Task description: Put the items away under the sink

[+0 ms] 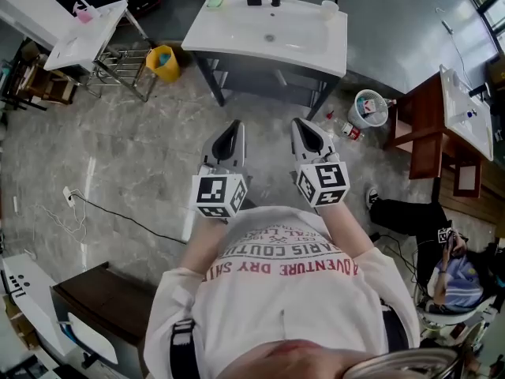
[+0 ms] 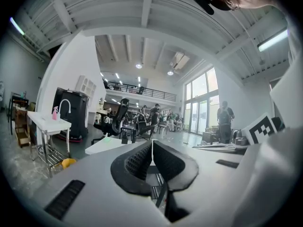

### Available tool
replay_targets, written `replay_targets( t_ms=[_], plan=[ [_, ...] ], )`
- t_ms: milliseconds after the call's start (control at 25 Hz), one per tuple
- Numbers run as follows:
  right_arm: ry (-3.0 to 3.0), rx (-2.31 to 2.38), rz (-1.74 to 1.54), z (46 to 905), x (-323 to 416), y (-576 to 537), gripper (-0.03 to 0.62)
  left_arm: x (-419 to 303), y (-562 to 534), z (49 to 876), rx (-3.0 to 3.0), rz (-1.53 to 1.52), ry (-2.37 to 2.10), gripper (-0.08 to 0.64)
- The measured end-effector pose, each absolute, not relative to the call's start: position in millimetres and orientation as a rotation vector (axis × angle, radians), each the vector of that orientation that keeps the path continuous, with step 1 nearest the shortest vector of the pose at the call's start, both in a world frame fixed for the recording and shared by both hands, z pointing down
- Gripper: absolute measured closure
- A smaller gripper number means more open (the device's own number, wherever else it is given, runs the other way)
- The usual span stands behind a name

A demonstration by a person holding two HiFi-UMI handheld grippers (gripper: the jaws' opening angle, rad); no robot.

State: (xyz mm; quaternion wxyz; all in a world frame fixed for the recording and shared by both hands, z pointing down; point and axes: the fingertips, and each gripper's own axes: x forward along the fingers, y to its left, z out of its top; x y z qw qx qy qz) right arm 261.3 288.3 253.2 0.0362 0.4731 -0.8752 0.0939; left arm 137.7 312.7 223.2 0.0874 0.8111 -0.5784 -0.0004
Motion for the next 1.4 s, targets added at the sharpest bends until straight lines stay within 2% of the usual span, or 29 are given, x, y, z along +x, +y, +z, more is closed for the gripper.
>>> replay_targets(
  t_ms=[720,1080,1400],
  plan=[
    [-2.515,1.713,0.332,249,86,108,0.566,-82,125,221,2.436,-0.036,-1.618,0.532],
    [-2.509,1.707,0.346,265,65,40,0.566,-108,69,252,2.375,-0.006,-1.618,0.532],
    [-2.565,1.675,0.321,261,63,-69,0.566,-118,-33,243,2.360,-0.005,-1.715,0.532]
  ],
)
